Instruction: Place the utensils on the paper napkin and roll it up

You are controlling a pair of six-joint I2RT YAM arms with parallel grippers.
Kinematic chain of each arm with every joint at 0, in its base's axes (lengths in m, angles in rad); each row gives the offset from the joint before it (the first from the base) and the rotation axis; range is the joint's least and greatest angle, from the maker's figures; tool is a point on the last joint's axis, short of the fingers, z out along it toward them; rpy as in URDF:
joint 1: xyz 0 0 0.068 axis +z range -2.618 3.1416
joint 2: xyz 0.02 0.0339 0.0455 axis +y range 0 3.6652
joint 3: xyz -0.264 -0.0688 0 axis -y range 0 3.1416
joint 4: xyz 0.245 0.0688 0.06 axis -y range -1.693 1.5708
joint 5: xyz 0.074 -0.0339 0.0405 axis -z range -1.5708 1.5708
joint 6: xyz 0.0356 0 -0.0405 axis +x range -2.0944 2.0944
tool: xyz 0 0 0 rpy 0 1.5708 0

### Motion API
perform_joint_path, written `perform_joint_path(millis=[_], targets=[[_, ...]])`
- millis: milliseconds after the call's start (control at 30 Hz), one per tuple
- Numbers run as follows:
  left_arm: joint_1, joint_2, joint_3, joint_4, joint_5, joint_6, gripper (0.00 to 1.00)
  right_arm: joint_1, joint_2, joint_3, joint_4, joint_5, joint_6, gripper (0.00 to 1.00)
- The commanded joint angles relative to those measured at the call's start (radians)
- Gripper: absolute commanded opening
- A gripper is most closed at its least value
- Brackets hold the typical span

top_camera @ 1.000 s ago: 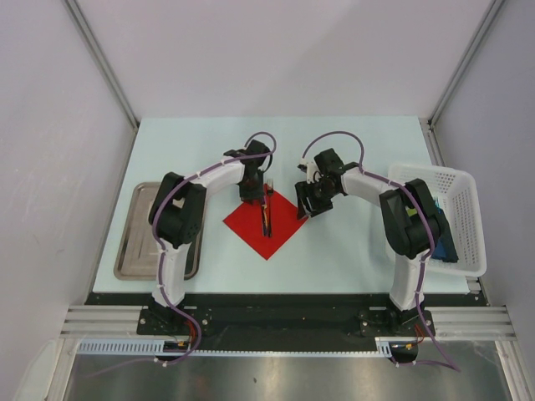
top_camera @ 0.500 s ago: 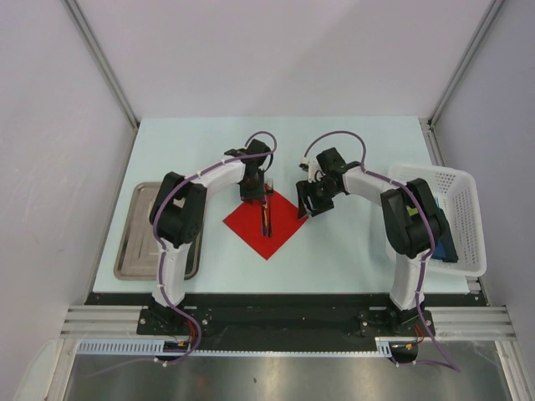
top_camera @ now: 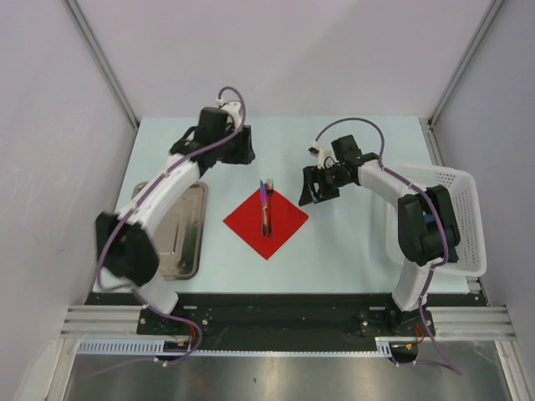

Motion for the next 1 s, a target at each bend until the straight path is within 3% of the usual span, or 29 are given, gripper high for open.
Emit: perform_joint_path(millis=[0,67,133,233,300,400,500,533,700,967], targets=[[-0.009,-0.371,-0.303,0.276,0.282,0.359,0.68,0.004,-0.081,0.023,0.001,-0.068,-0.018,0.76],[-0.010,-0.456,-0.459,0.292,0.388,0.501,0.82,0.013,-0.098,0.006,0.013,-0.074,-0.009,0.81],[-0.018,-0.560,-0.573,0.278,0.542,0.585,0.86,0.019,-0.109,-0.015,0.016,-0.076,-0.003,0.86],[-0.079,-0.641,-0.702,0.246,0.574,0.738,0.84,0.039,-0.123,-0.043,0.016,-0.077,0.004,0.99],[-0.128,-0.660,-0.778,0.229,0.599,0.864,0.83,0.051,-0.129,-0.054,0.016,-0.088,0.008,1.00],[-0.207,-0.656,-0.854,0.235,0.588,0.996,0.75,0.062,-0.126,-0.069,0.011,-0.096,0.018,1.00],[-0.283,-0.599,-0.889,0.244,0.545,1.085,0.61,0.065,-0.127,-0.078,0.008,-0.100,0.017,1.00],[-0.311,-0.553,-0.897,0.252,0.515,1.119,0.52,0.066,-0.126,-0.080,0.005,-0.105,0.012,1.00],[-0.340,-0.441,-0.888,0.273,0.487,1.162,0.32,0.062,-0.123,-0.084,-0.015,-0.102,-0.002,1.00],[-0.369,-0.263,-0.777,0.207,0.458,1.216,0.24,0.043,-0.109,-0.078,-0.033,-0.111,-0.009,1.00]])
